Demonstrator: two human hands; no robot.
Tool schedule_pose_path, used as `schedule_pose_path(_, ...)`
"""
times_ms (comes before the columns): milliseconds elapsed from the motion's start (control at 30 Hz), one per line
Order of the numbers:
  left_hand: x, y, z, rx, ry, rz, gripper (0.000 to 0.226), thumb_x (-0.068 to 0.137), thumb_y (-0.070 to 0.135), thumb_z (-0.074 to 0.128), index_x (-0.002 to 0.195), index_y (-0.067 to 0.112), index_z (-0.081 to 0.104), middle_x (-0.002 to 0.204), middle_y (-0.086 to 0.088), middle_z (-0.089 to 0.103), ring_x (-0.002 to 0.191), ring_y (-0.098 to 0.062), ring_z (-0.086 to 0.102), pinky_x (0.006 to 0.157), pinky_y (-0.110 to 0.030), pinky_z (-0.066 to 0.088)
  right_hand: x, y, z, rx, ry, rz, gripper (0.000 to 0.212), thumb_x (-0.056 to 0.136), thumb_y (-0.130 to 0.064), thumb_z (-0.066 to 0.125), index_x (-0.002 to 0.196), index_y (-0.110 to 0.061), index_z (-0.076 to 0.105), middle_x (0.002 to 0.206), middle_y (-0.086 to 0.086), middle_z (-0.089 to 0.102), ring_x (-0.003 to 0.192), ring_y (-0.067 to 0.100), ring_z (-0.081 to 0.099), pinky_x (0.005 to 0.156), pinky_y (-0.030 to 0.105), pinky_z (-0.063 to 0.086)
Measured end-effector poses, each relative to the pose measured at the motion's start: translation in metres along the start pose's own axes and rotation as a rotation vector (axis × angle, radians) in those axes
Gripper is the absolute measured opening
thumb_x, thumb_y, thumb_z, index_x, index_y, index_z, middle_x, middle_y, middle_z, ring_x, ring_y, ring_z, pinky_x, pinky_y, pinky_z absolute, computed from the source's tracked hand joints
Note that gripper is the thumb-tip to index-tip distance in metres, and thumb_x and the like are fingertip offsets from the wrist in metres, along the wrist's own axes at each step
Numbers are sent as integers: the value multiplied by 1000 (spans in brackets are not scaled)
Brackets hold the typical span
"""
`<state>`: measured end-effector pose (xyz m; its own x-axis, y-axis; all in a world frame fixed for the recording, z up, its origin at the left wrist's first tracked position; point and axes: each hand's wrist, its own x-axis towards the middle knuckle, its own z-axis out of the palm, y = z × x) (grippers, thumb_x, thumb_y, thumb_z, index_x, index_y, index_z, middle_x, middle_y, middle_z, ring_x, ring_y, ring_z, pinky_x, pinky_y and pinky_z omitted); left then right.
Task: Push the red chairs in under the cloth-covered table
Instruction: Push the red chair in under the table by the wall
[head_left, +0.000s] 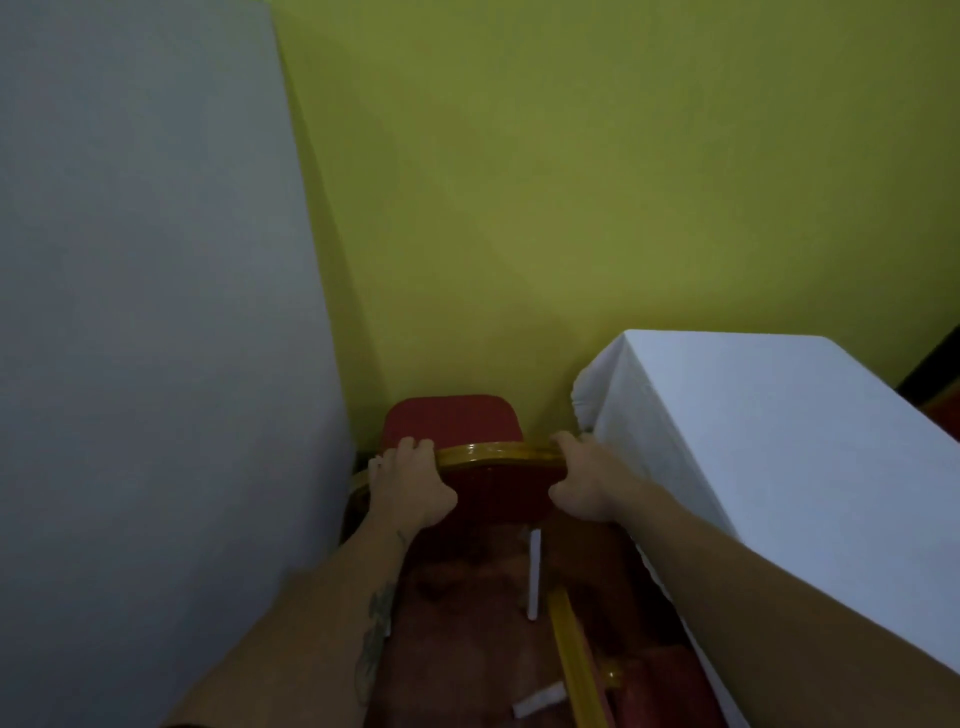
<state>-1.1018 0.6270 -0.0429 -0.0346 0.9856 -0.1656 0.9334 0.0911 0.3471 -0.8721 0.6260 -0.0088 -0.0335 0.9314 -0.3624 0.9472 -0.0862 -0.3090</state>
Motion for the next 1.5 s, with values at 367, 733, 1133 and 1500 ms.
schedule_pose_path(367,55,4,-6,-4,-277,-6,56,65,25,53,116,12,71,121,-14,69,112,-38,66,99,-46,55,49,-1,28,-146,12,30,77,78,-33,71,145,-22,35,137,11,45,130,35,43,104,53,44)
schedule_pose_path(733,57,-1,-9,96,-387,43,46,64,25,53,107,17,70,111,-11,68,109,-39,64,109,-58,46,32,-1,32,-350,74,-37,68,88,-31,71,145,-18,36,134,11,51,125,34,51,98,48,49)
schedule_pose_path(1133,40,-38,-2,-344,35,-402,72,83,18,68,146,7,36,154,-21,33,137,-49,40,108,-61,42,-17,-50,48,-377,105,-100,34,100,-36,55,126,-15,57,124,11,63,111,33,63,77,40,41)
schedule_pose_path(1500,9,23,1,-1391,-21,-578,84,63,27,68,136,11,31,130,-18,56,112,-39,62,87,-61,59,-18,-45,65,-169,-79,54,34,102,-34,55,127,-12,48,127,15,58,112,34,60,79,38,44)
